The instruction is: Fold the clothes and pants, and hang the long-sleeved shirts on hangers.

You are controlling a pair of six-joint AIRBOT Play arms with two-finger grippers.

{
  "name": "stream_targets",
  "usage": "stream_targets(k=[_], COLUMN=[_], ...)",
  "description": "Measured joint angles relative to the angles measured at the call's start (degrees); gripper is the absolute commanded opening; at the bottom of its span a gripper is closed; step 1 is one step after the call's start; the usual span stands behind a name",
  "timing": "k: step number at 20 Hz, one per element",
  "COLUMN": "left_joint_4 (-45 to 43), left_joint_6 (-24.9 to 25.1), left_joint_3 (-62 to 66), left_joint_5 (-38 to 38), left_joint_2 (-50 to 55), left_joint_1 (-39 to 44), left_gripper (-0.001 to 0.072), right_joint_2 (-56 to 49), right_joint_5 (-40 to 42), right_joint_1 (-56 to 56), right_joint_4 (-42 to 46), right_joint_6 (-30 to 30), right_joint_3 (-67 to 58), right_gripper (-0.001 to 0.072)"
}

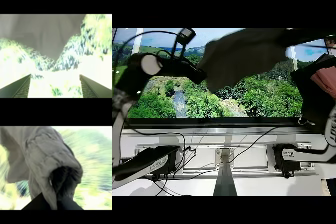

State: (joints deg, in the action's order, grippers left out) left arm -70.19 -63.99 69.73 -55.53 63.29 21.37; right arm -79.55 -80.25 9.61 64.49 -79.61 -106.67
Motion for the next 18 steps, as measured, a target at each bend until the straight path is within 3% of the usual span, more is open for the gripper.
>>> stream_targets(k=[6,10,15,16,17,18], left_joint_4=[0.31,0.35,0.37,0.37,0.37,0.37], left_joint_6=[0.09,0.09,0.09,0.09,0.09,0.09], left_joint_3=[0.22,0.22,0.22,0.22,0.22,0.22], left_joint_5=[1.88,2.25,3.04,3.17,3.37,3.52], left_joint_2=[-5.42,-6.23,-6.49,-6.49,-6.49,-6.49], left_joint_1=[0.00,0.00,0.00,0.00,0.00,0.00], left_gripper=[0.0698,0.0698,0.0698,0.0699,0.0698,0.0698], right_joint_2=[11.43,14.21,15.15,15.17,15.19,15.21], right_joint_5=[-9.40,-18.64,-23.43,-23.71,-23.87,-23.78], right_joint_1=[23.26,40.68,55.19,56.50,57.35,58.05], right_joint_4=[11.58,17.25,19.06,19.08,18.99,18.56], right_joint_6=[-11.13,-13.38,-16.55,-17.09,-17.51,-17.81], right_joint_3=[-6.23,-7.28,-7.63,-7.65,-7.65,-7.65], right_gripper=[0.0022,0.0022,0.0039,0.0118,0.0352,0.0685])
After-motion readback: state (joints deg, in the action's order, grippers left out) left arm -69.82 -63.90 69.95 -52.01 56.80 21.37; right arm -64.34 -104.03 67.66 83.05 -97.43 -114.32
